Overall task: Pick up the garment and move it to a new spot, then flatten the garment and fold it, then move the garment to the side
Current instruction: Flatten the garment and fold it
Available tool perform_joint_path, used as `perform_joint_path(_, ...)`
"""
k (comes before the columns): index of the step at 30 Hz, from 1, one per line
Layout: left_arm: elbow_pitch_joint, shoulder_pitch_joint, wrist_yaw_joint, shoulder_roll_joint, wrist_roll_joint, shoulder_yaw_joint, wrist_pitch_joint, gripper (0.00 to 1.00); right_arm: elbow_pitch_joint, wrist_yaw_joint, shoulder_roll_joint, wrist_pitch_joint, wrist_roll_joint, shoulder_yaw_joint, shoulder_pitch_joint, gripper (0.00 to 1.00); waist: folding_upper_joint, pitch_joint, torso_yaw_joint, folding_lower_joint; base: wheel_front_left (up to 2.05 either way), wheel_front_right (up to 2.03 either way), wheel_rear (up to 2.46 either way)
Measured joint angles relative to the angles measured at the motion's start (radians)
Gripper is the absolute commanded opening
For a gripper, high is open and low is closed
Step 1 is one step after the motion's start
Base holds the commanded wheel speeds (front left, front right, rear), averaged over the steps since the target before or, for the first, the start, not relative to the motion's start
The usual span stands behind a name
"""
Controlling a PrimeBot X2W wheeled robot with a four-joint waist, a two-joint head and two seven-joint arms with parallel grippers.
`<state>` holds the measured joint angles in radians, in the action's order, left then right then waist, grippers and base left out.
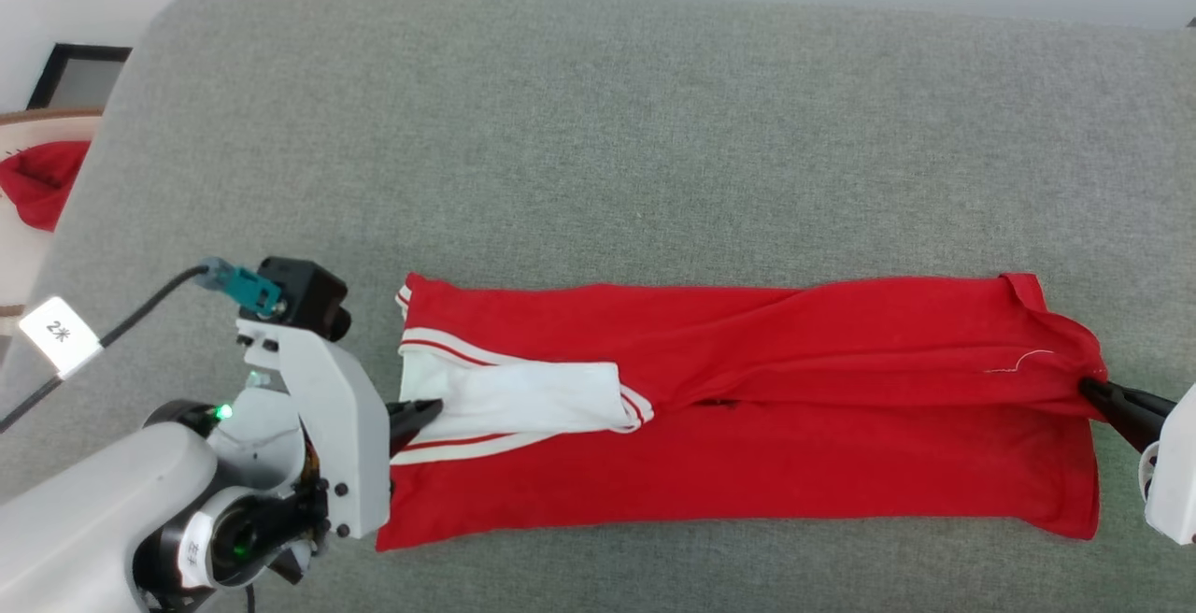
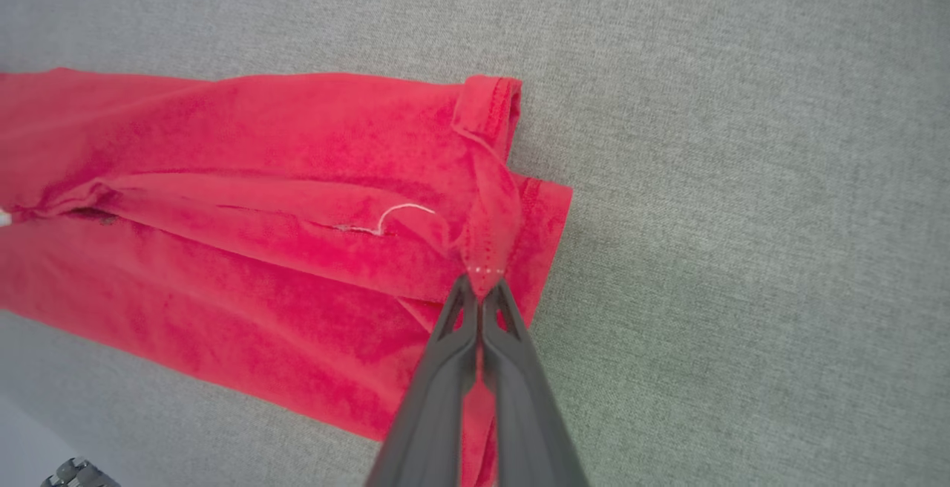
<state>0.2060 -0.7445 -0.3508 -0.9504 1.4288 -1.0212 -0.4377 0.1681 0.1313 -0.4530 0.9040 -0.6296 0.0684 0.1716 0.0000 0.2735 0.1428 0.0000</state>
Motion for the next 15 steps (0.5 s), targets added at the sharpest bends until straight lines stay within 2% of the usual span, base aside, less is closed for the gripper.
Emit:
perform_joint_path(1, -0.004, 0.002, 0.001, 0.003, 0.000, 0.000, 0.006, 0.22, 0.001, 0.000, 0.002, 0.003, 0.000, 0.000, 0.000, 0.73, 0.0000, -0.002, 0.000, 0.0000, 0.00, 0.00, 0.00)
perform_joint_path(2, -0.009, 0.004, 0.003, 0.004, 0.000, 0.000, 0.007, 0.43, 0.001, 0.000, 0.005, 0.004, 0.000, 0.000, 0.000, 1.00, 0.0000, -0.005, 0.000, 0.0000, 0.00, 0.00, 0.00)
perform_joint_path(3, -0.013, 0.006, 0.005, 0.003, 0.001, -0.003, 0.005, 0.69, 0.001, 0.000, 0.010, 0.011, 0.000, 0.001, 0.000, 1.00, 0.0000, -0.009, 0.000, 0.0000, 0.00, 0.00, 0.00)
perform_joint_path(4, -0.015, 0.007, 0.007, 0.001, -0.002, -0.003, 0.008, 1.00, 0.002, 0.000, 0.012, 0.014, 0.000, 0.000, 0.000, 1.00, 0.0000, -0.013, 0.000, 0.0000, 0.00, 0.00, 0.00)
perform_joint_path(15, 0.015, 0.037, 0.001, -0.022, 0.006, 0.015, 0.050, 1.00, 0.053, 0.000, 0.058, 0.036, -0.016, 0.044, -0.022, 1.00, 0.0000, -0.077, 0.002, 0.0000, 0.00, 0.00, 0.00)
